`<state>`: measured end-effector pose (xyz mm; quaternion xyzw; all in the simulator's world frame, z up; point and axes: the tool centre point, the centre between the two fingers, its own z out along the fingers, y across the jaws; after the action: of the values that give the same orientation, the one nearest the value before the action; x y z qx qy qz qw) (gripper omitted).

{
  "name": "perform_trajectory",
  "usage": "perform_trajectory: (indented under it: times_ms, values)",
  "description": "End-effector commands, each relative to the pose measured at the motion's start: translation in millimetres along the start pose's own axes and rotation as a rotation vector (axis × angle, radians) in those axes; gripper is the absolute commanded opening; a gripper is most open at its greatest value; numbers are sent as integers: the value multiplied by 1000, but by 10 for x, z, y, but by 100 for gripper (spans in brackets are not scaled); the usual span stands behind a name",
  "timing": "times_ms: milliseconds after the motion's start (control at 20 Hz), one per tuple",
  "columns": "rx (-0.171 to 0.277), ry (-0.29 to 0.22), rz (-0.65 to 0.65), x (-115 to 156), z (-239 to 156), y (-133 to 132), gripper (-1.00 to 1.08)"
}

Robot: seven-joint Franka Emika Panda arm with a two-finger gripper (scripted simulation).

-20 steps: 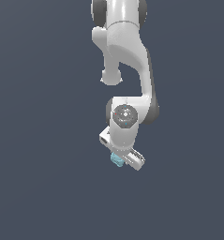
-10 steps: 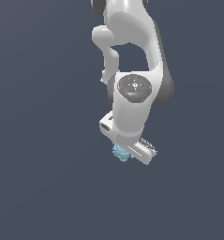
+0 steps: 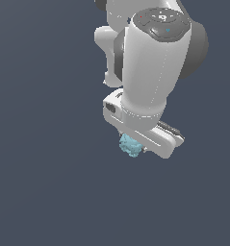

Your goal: Pick up the object and move it to a goal position.

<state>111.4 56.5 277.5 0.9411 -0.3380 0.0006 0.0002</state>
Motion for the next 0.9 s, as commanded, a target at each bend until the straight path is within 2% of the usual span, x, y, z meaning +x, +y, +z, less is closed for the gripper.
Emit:
perform_trajectory:
  times_ms: [0, 400, 850]
  values:
    - [-1, -1, 0, 5, -236, -34, -100]
    - [0, -1, -1, 29, -766, -130, -100]
    - [0, -1, -1, 50, -1030, -185, -100]
